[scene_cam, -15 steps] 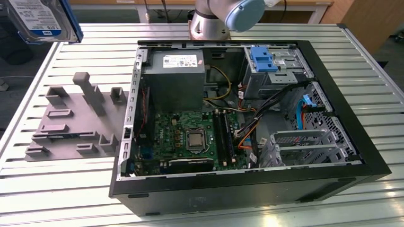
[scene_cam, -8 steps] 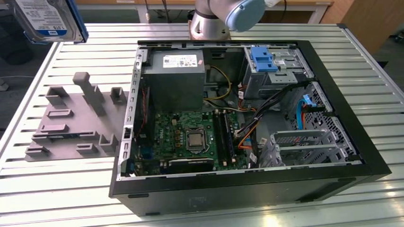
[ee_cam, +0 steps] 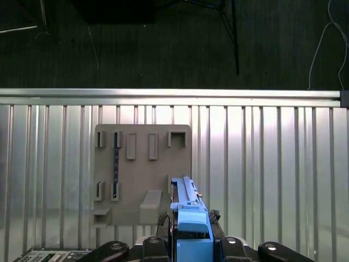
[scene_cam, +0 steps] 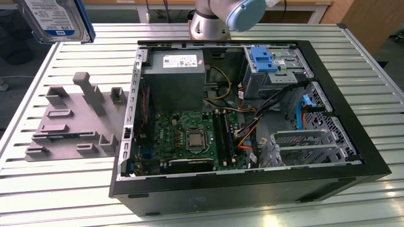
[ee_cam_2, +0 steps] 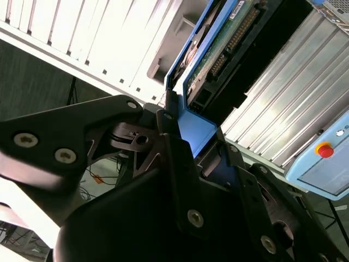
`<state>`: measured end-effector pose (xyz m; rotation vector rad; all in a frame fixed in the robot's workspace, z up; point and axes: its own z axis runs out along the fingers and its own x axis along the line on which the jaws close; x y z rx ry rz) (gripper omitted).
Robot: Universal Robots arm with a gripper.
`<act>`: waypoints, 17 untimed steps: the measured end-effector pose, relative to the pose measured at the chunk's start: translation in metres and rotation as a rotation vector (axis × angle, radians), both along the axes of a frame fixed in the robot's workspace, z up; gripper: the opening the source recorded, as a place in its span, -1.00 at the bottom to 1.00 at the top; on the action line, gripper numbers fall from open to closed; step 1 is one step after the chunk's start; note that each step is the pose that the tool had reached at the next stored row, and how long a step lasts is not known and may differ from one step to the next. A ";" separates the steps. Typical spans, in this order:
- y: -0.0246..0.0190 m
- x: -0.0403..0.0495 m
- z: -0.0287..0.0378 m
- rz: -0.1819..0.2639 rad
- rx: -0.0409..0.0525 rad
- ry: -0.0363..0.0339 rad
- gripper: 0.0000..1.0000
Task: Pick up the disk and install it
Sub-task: 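Pick up the disk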
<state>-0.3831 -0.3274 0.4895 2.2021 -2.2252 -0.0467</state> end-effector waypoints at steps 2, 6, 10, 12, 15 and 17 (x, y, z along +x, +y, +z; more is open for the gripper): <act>0.0000 0.0035 0.0001 0.000 -0.0001 0.0001 -0.26; 0.0000 0.0100 0.0001 0.000 0.0000 0.0001 -0.26; 0.0000 0.0157 0.0000 0.000 0.0000 0.0000 -0.26; 0.0000 0.0191 0.0000 0.000 0.0000 0.0000 -0.26; 0.0000 0.0241 0.0000 0.000 0.0000 0.0001 -0.26; 0.0000 0.0272 0.0000 0.000 0.0000 0.0000 -0.26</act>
